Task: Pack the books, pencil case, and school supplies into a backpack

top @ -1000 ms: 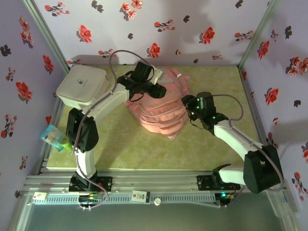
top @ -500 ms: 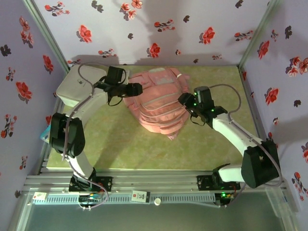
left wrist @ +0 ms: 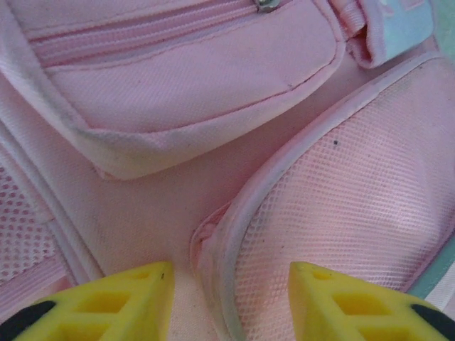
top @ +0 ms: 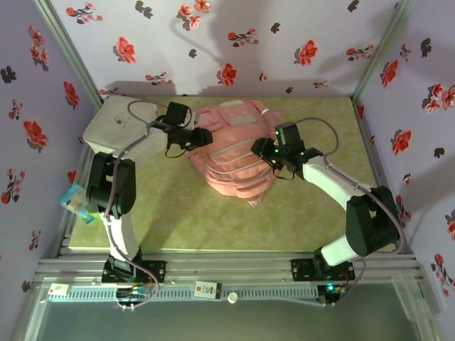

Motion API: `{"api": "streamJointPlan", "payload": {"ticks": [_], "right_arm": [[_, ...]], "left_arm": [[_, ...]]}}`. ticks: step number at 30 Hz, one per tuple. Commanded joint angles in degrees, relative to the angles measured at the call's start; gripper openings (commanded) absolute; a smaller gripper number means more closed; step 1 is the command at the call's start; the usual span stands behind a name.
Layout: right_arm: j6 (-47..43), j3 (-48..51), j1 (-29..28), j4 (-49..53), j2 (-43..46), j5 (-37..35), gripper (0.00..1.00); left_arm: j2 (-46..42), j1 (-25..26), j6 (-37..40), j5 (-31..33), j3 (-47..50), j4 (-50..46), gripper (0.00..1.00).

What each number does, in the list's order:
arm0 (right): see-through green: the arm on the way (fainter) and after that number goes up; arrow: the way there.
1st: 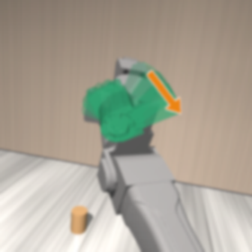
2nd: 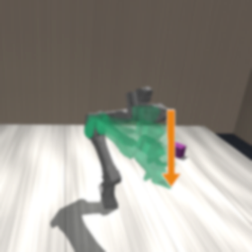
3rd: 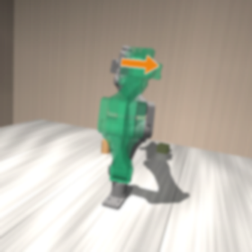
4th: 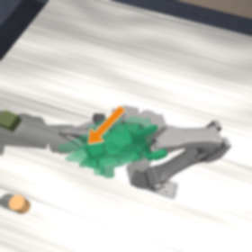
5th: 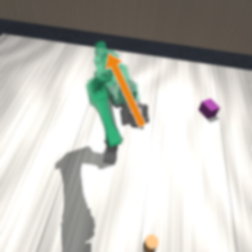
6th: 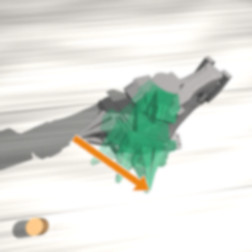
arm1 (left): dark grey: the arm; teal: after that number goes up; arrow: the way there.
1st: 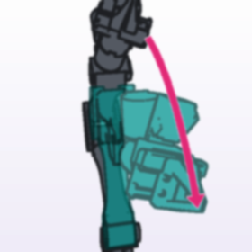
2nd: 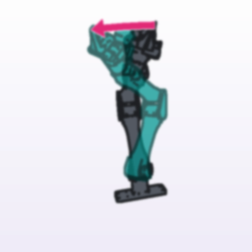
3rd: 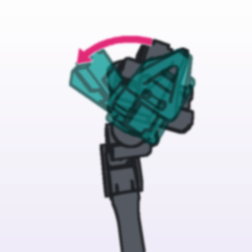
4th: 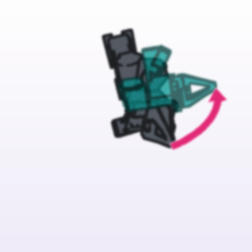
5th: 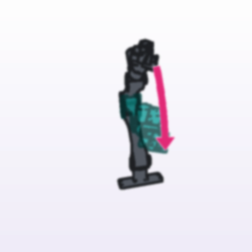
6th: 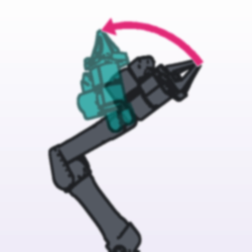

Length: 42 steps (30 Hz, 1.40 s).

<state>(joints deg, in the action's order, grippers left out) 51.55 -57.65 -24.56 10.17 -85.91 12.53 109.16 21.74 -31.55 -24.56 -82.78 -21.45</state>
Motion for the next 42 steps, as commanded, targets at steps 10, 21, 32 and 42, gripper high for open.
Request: {"api": "streamJointPlan", "payload": {"ticks": [10,21,32,42], "right_arm": [[-8.7,-9.2,1.0,2.4,-8.8,-5.3,0.27],[-12.7,-13.2,5.1,11.0,-7.8,-7.5,0.45],[-11.1,-7.5,-2.3,22.5,5.0,-13.9,0.54],[-2.9,-6.8,-14.6,11.6,0.0,-14.3,0.42]], "left_arm": [[0.9,2.4,-5.8,-7.1,0.9,6.7,0.15],[-0.7,7.1,-27.2,-5.3,11.4,31.9,0.00],[-1.9,11.2,-38.1,0.8,12.7,39.5,0.00],[-1.5,13.7,-38.1,2.0,10.6,38.0,0.00]]}}
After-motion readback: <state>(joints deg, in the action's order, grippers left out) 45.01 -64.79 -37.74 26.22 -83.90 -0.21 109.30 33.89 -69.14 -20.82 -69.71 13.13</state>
